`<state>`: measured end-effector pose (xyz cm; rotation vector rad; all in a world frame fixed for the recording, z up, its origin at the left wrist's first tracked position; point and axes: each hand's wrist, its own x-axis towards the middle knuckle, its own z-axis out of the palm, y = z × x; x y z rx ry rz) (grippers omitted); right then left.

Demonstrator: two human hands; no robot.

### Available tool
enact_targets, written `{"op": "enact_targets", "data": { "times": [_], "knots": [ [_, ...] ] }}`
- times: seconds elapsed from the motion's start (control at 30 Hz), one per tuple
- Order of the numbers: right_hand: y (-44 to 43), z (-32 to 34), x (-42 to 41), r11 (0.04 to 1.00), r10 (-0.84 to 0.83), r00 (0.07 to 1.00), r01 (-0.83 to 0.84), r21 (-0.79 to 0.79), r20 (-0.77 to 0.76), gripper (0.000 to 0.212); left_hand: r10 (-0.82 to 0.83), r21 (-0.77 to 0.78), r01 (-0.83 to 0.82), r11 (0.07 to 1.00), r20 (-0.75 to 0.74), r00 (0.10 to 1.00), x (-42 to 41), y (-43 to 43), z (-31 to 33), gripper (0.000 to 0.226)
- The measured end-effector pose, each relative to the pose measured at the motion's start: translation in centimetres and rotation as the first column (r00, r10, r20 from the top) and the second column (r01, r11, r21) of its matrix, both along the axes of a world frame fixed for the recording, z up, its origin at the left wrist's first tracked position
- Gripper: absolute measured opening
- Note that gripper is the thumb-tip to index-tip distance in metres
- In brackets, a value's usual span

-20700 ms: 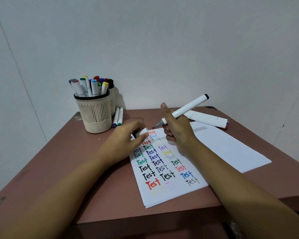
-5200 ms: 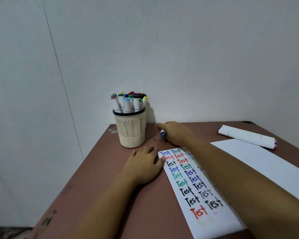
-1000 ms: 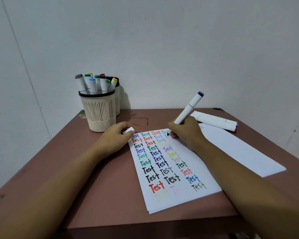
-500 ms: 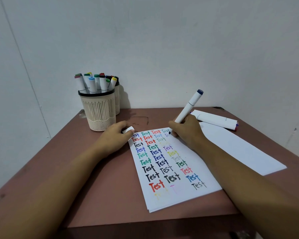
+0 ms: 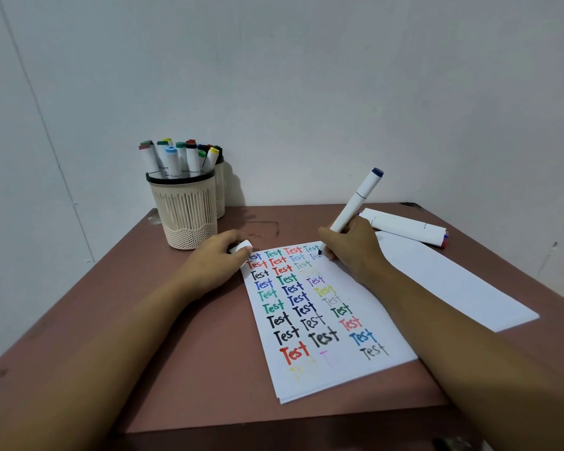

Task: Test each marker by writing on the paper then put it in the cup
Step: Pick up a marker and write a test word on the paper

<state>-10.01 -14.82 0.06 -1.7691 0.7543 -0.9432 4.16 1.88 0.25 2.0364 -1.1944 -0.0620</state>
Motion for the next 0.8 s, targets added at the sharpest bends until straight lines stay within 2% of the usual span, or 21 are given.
{"op": "enact_targets", "data": {
  "times": [0.17, 0.47, 0.67, 0.8],
  "knots": [
    [0.12, 0.03, -0.06, 1.0, -0.026, 1.0, 0.026, -0.013, -0.008, 0.01, 0.007, 0.002, -0.007, 1.0, 0.0, 1.0, -0.15, 0.06, 0.07, 0.019],
    [0.67, 0.4, -0.06, 0.998, -0.031, 0.998, 0.028, -0.051, -0.06, 0.024, -0.007, 0.009, 0.007, 1.0, -0.007, 1.0, -0.04, 0.05, 0.03, 0.018],
    [0.29, 0.46, -0.3, 0.995, -0.088, 0.994, 0.084, 0.053, 0.07, 0.018, 0.001, 0.008, -0.001, 1.0, -0.011, 1.0, -0.11, 0.05, 0.07, 0.018],
    [0.25, 0.43, -0.19, 0.997, -0.06, 0.997, 0.057, 0.058, 0.049, 0.014, -0.007, 0.01, 0.008, 1.0, -0.014, 1.0, -0.15, 0.09, 0.13, 0.017]
  ]
}}
